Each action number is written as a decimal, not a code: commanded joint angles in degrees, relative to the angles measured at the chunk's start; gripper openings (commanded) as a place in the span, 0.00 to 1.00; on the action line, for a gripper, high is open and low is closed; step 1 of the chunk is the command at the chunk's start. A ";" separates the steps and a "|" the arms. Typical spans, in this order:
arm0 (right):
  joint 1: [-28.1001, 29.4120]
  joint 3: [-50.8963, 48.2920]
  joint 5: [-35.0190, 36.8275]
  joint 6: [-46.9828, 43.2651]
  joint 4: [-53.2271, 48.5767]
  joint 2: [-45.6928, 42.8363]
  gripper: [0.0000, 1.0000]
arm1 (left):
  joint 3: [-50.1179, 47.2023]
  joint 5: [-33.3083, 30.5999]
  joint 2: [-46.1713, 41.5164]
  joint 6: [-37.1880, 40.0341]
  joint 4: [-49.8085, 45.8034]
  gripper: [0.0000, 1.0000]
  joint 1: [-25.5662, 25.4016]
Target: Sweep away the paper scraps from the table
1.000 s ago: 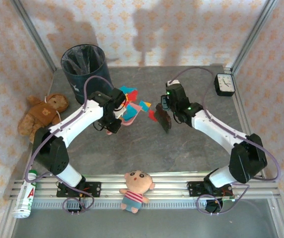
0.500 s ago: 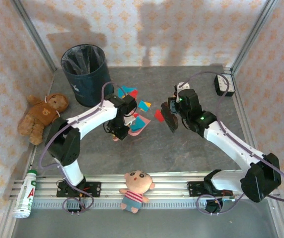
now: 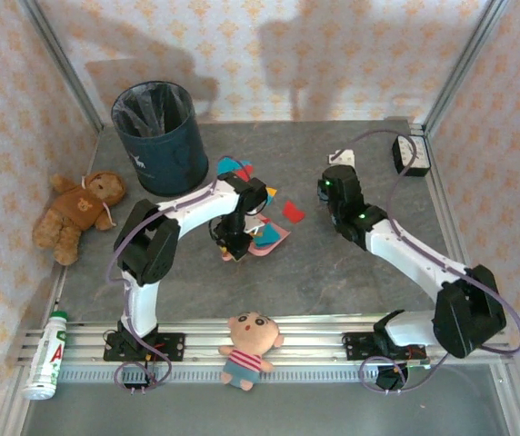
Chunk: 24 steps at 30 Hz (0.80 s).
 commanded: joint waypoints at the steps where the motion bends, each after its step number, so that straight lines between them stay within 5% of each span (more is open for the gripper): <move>1: -0.16 1.99 -0.97 -2.28 4.32 2.37 0.00 | 2.29 1.30 1.53 2.07 -3.23 0.00 -0.50; 24: 0.71 5.31 -23.44 -3.24 -1.54 9.57 0.00 | 10.64 0.54 10.83 2.88 -7.60 0.00 -1.12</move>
